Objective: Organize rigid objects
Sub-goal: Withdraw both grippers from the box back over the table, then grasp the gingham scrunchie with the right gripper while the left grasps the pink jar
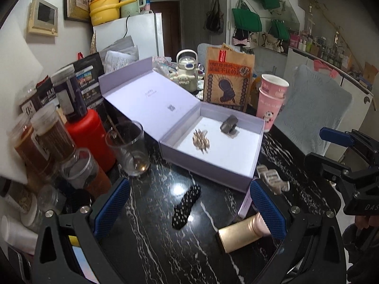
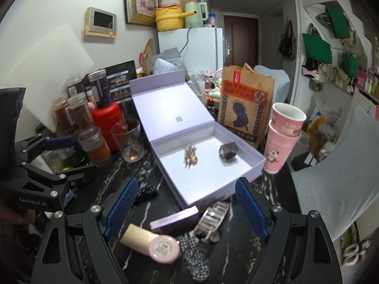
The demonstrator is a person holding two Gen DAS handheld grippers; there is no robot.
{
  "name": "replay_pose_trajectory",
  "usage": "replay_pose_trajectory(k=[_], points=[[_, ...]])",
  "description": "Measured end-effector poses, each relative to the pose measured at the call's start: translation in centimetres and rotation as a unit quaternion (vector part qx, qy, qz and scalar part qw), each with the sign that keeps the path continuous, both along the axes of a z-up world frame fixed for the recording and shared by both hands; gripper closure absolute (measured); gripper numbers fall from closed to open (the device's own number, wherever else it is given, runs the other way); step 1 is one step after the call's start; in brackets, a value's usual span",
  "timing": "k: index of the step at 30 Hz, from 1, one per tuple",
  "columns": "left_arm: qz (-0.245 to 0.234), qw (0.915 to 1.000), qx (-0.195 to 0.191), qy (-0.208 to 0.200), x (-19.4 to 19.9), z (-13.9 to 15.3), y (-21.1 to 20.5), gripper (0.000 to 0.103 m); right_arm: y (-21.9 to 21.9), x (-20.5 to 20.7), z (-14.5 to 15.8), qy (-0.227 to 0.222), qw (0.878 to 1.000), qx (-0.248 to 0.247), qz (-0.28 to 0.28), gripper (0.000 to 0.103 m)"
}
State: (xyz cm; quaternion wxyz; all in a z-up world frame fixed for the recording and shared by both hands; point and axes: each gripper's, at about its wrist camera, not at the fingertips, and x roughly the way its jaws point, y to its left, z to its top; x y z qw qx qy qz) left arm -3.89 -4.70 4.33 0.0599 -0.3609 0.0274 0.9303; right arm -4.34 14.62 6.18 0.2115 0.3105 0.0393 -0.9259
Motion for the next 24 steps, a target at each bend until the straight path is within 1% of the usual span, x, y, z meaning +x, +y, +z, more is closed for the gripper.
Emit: replay_pose_trajectory(k=[4,8,18,24], points=[[-0.011,0.9998,0.013,-0.014,0.9,-1.3,0.1,0.000,-0.1,0.8,-1.3,-0.009,1.000,0.000,0.001,0.018],[-0.017,0.9995,0.016,-0.020,1.6,-2.4,0.2,0.000,0.0,1.8,-2.7,-0.013,1.000,-0.003,0.001,0.018],[-0.031,0.9976,0.038,-0.049,2.7,-5.6,0.6,0.000,0.2,2.9,-6.3,-0.034,0.999,-0.008,0.008,0.018],[-0.033,0.9951,0.054,-0.076,2.7,-8.0,0.5,0.000,-0.3,3.2,-8.8,-0.045,0.999,0.002,0.020,0.018]])
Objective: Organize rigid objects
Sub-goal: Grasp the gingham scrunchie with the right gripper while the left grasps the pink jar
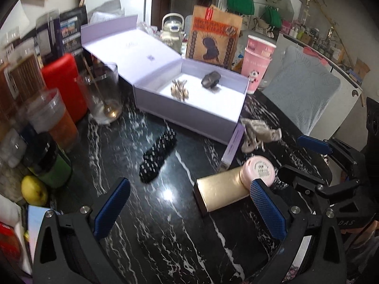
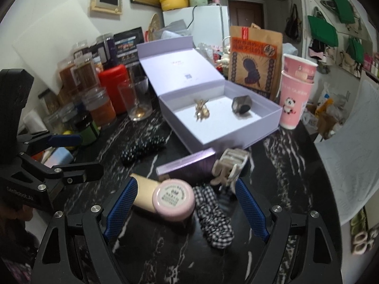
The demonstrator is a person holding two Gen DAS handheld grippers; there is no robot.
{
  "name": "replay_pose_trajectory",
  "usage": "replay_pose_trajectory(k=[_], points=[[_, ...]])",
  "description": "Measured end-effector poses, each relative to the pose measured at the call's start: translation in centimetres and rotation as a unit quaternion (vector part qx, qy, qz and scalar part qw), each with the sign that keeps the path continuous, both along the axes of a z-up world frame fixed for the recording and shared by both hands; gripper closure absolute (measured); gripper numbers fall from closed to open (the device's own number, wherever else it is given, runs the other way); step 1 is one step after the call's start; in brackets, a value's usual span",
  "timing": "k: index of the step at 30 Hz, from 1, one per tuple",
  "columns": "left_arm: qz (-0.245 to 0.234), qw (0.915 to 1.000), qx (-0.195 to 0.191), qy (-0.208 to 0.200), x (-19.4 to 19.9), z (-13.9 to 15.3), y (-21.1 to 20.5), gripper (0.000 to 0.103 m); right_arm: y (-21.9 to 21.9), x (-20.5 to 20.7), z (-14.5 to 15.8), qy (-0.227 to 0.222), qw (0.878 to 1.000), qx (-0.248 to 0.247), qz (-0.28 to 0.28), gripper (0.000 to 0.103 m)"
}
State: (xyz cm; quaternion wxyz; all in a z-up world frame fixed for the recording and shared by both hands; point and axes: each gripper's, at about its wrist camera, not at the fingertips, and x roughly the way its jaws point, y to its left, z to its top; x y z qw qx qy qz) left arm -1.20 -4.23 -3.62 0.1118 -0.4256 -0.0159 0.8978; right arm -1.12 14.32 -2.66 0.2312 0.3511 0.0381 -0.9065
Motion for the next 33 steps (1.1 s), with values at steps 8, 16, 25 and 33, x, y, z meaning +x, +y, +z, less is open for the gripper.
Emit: replay_pose_trajectory(k=[8,16,25,33], points=[[0.001,0.9999,0.014,-0.005,0.4,-2.0,-0.6,0.000,-0.6,-0.2,-2.3,-0.011,1.000,-0.009,0.015,0.018],[-0.020,0.9995,0.025,-0.009,-0.3,-3.1,0.7,0.000,0.0,-0.2,-3.3,-0.012,1.000,-0.001,0.009,0.018],[-0.062,0.9970,0.046,0.003,-1.1,-3.1,3.6,0.000,4.3,-0.8,-4.4,-0.048,0.998,-0.012,-0.027,0.018],[-0.127,0.9916,0.017,0.016,-1.4,-3.4,7.9,0.012,6.6,-1.6,-6.4,-0.080,0.995,-0.027,-0.045,0.020]])
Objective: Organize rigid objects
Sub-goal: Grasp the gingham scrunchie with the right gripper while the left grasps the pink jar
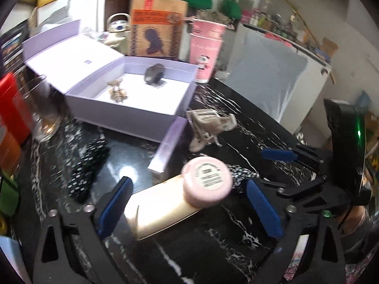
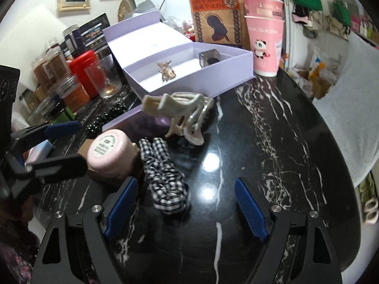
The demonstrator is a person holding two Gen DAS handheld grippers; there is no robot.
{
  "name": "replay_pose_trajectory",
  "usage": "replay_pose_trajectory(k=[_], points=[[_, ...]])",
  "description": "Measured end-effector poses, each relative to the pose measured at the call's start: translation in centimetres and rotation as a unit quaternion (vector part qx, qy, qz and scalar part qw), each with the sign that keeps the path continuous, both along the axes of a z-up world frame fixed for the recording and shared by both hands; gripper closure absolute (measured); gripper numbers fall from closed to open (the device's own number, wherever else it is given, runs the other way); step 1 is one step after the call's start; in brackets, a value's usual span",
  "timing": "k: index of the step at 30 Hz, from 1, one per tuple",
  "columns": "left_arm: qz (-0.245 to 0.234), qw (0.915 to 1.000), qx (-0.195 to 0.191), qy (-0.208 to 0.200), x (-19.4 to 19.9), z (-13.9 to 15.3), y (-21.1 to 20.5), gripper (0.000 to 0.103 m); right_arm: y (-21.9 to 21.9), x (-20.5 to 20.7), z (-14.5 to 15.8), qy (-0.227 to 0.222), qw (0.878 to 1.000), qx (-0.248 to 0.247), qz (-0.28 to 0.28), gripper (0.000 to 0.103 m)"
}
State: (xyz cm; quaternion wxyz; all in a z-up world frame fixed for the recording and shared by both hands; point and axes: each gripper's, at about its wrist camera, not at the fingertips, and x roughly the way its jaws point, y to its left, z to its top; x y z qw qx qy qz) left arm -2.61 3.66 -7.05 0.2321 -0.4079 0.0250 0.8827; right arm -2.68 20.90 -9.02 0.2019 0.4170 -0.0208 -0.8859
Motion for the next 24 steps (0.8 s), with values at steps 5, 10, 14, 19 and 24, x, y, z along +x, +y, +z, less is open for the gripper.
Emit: replay_pose_trajectory(k=[5,10,14,19,24], points=[[-0.006,0.9997,-0.010,-0.019,-0.9,-1.1,1.1,0.025,0.1,-0.6,-0.4,0.002,1.000,0.000,0.007,0.025],[0.002,0.9997,-0.016,-0.018,-1.6,-1.1,1.4,0.032,-0.3,-1.3,-1.1,-0.003,1.000,-0.001,0.021,0.026],[0.002,0.9995,-0.026,-0.016,-2.0,-1.7,1.8,0.039,-0.8,-1.7,-1.4,0.000,1.000,0.001,0.027,0.031],[0.003,0.9995,-0.027,-0.017,-2.1,-1.8,1.7,0.052,-1.2,-2.1,-1.4,0.001,0.999,0.005,0.040,0.034],[-0.001,0.9994,-0.032,-0.016,-1.7,-1.5,1.7,0.052,-1.8,-1.9,-1.3,0.000,0.998,0.007,0.055,0.035]])
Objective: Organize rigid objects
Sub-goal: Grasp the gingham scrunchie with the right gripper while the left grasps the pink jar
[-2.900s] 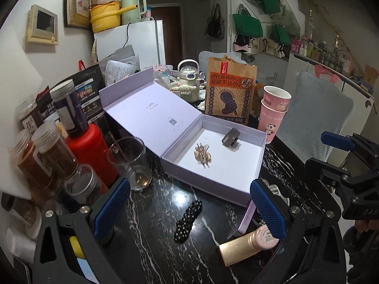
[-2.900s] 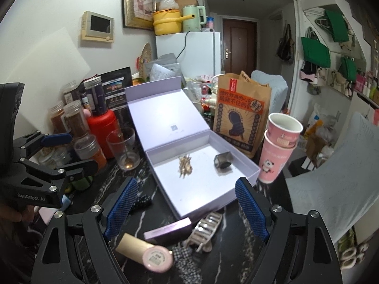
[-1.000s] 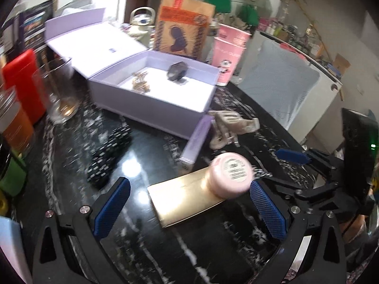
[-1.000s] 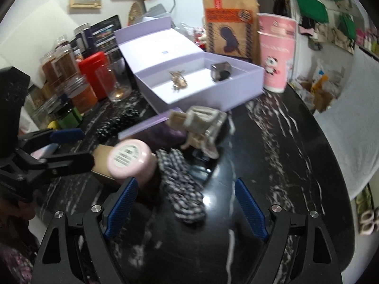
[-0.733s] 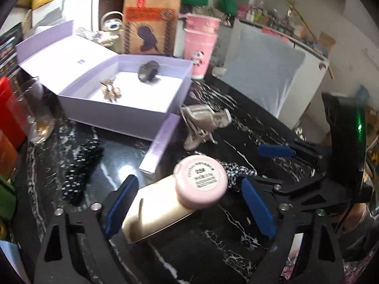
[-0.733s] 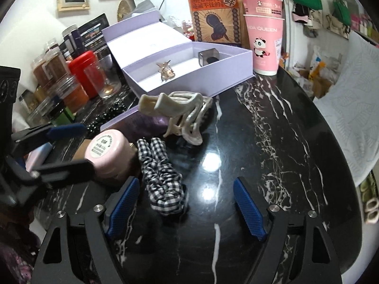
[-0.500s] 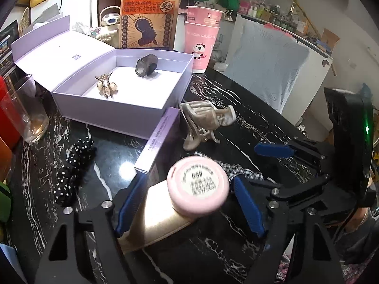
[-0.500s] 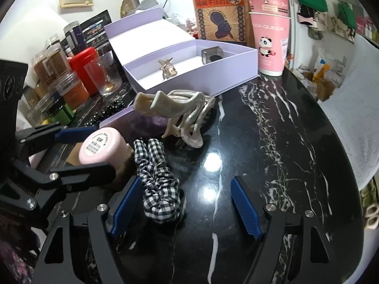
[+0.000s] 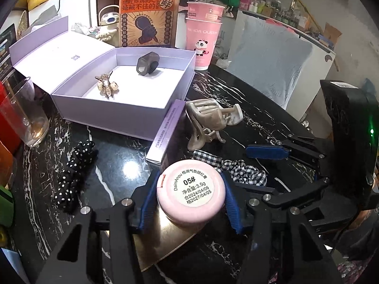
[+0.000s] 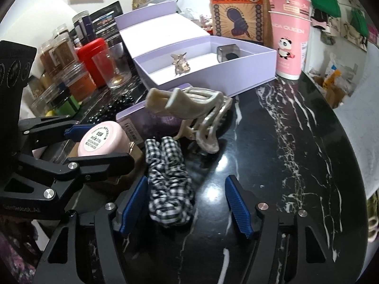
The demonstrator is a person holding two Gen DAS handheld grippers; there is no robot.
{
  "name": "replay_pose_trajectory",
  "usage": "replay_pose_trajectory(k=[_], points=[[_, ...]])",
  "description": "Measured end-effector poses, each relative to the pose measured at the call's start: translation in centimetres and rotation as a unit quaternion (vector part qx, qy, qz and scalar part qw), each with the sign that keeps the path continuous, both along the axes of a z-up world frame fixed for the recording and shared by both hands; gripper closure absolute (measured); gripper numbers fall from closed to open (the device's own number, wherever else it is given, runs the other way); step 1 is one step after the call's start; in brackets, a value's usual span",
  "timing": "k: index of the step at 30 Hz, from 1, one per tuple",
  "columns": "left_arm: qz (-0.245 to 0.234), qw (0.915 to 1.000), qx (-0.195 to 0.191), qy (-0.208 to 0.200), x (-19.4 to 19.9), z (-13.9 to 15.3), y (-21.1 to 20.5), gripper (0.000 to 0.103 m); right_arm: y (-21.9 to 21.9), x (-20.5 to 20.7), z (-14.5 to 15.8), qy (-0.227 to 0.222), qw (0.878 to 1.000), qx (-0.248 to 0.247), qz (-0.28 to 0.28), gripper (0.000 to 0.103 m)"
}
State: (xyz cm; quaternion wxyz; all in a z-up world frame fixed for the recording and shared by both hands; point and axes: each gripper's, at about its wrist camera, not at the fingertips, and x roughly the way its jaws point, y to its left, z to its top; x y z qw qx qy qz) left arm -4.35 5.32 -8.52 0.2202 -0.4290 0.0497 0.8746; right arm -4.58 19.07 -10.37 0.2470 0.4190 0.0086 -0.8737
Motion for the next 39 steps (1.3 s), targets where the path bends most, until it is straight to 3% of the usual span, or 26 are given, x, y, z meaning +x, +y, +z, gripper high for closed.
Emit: replay_pose_trajectory(k=[4,9,13,19,39], points=[[0.009,0.9999,0.007,-0.004,0.2,0.5,-0.9,0.052,-0.6,0.0,-0.1,0.003,1.000,0.006,0.005,0.036],[0.031,0.9995,0.011,0.003,0.1,1.2,-2.3,0.052,-1.4,-0.2,-0.1,0.003,1.000,0.012,0.010,0.048],[0.047,0.9988,0.010,0.007,0.0,1.5,-3.3,0.052,-1.8,-0.4,-0.2,0.008,1.000,0.024,-0.008,0.068],[0.069,0.9974,0.019,-0.002,-0.1,1.1,-4.7,0.052,-2.3,-0.1,-0.1,0.012,0.999,0.031,-0.007,0.076],[0.087,0.9958,0.030,0.008,1.6,2.3,-5.9,0.052,-1.1,2.7,1.4,0.016,0.999,0.004,-0.036,0.078]])
